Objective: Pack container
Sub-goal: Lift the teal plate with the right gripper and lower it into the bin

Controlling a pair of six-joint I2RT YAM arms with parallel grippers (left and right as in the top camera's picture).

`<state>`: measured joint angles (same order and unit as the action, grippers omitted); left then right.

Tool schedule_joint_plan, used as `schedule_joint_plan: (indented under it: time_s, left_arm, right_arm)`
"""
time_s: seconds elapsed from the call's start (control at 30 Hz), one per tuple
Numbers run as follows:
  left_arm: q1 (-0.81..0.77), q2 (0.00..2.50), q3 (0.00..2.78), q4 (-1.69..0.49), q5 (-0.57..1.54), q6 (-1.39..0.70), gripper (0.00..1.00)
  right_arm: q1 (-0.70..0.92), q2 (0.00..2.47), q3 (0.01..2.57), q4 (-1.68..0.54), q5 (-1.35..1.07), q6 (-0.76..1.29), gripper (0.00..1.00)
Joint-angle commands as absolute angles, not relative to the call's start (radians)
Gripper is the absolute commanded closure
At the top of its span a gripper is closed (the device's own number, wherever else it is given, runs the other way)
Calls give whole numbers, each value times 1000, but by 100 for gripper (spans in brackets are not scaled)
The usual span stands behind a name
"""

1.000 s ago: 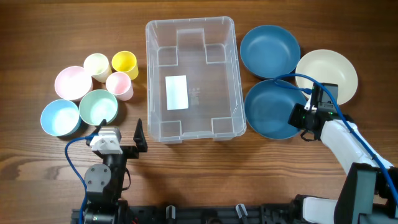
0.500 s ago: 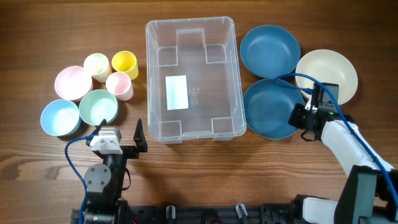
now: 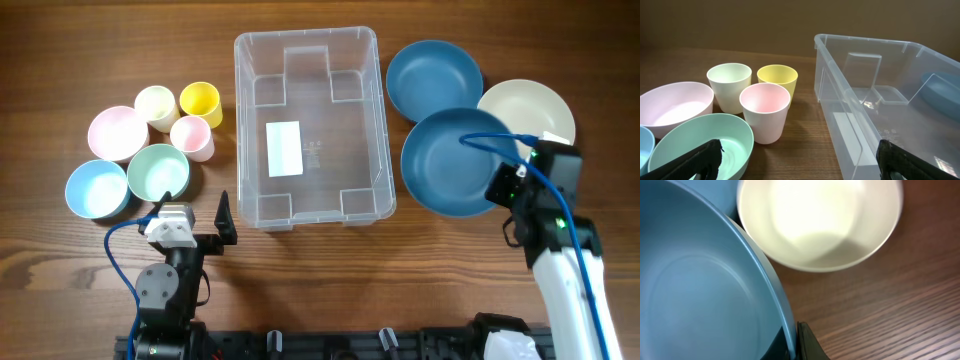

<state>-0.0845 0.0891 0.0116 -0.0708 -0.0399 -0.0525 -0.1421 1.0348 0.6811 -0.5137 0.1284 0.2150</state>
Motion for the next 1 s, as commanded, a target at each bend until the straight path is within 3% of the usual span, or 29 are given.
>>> schedule_joint_plan:
  time_s: [0.0, 0.23, 0.43, 0.63, 0.97]
  left_arm:
    - [-81, 92, 6, -68, -54, -33, 0]
    - [-81, 92, 6, -67, -54, -33, 0]
    - [-81, 92, 6, -67, -54, -33, 0]
    - [-81, 92, 6, -68, -54, -33, 0]
    - [-81, 92, 6, -68, -54, -33, 0]
  right_arm:
    - [-145, 904, 709, -506, 142, 217, 96]
    - [-145, 737, 715, -429, 21, 220, 96]
    - [-143, 773, 803, -388, -127, 208, 96]
    - [-90, 947, 934, -369, -205, 166, 96]
    - [250, 1374, 1312, -389, -70, 103, 96]
